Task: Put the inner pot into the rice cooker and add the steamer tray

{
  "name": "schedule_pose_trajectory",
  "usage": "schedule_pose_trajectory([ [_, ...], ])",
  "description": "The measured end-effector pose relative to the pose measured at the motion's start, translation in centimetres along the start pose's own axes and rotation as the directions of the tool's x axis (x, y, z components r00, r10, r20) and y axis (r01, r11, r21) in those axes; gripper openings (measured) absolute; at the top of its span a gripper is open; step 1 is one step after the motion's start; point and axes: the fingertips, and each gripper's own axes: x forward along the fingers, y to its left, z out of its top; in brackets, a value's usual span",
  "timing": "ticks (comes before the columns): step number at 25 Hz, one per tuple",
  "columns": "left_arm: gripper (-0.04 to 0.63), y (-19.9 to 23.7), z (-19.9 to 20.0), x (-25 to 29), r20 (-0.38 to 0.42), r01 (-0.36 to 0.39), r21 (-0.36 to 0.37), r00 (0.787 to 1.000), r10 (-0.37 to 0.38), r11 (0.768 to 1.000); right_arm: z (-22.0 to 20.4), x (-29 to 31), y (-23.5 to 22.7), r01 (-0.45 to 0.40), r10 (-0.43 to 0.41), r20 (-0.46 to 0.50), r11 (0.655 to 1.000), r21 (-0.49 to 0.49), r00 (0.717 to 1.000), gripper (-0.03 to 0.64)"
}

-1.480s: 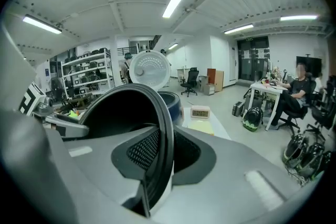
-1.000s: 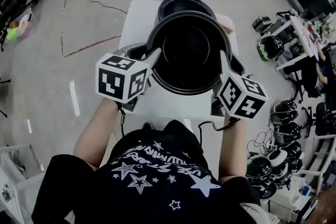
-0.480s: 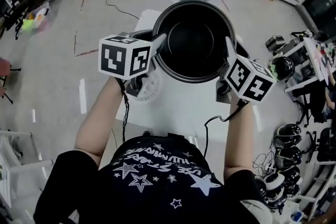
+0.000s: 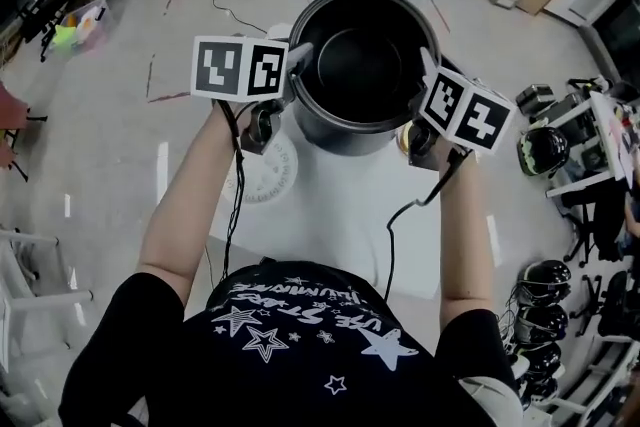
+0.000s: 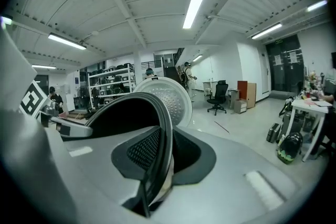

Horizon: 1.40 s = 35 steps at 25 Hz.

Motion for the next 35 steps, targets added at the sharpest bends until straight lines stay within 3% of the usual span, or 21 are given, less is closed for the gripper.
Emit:
schedule_pose_trajectory([
  [10,0.089,1.5,-1.9,6.3,-0.121,-0.059,-0.041,0.991,0.054,0.997,-3.1,5.7,-4.0,-0.036,0.039,-0.112,0.999,0.035,0.993,0.081],
  [21,0.080,4.2,-5.2,9.3,-0.200,-0.131,-0.077,0.973,0.113,0.988,-7.7,9.2,-4.8,-0.074,0.074,-0.211,0.997,0.008,0.975,0.083],
  [35,0.078,6.3,-8.2,11.7,-0.301,-0.198,-0.023,0.936,0.182,0.980,-12.7,12.2,-5.0,-0.127,0.082,-0.338,0.985,-0.114,0.938,0.113],
])
